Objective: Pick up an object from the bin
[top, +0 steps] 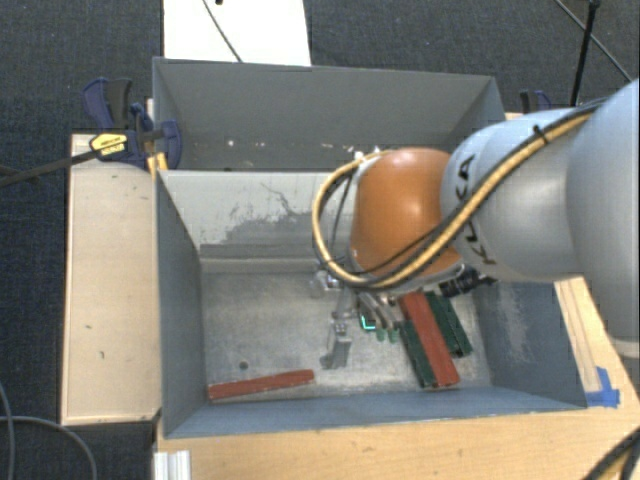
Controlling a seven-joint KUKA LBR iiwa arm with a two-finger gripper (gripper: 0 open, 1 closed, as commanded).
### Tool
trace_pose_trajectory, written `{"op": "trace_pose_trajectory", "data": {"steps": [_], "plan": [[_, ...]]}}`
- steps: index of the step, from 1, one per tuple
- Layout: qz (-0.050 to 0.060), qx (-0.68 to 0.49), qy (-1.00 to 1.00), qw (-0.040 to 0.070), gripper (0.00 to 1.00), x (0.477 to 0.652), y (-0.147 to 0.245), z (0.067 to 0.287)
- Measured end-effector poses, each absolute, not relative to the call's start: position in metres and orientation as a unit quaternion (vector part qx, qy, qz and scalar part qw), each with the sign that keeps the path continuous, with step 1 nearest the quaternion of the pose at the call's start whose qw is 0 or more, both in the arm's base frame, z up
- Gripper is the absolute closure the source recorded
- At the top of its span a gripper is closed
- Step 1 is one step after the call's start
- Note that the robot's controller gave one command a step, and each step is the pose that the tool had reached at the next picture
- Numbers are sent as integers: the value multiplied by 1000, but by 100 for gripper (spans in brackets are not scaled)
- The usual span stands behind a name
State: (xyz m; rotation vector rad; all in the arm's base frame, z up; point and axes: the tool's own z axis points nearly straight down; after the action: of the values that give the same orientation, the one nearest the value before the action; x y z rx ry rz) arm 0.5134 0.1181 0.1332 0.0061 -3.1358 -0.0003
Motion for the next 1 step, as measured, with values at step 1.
{"op": "trace_pose_trajectory", "data": {"steps": [1], "plan": [[-1, 37, -999, 3, 0, 485, 181, 67]]}}
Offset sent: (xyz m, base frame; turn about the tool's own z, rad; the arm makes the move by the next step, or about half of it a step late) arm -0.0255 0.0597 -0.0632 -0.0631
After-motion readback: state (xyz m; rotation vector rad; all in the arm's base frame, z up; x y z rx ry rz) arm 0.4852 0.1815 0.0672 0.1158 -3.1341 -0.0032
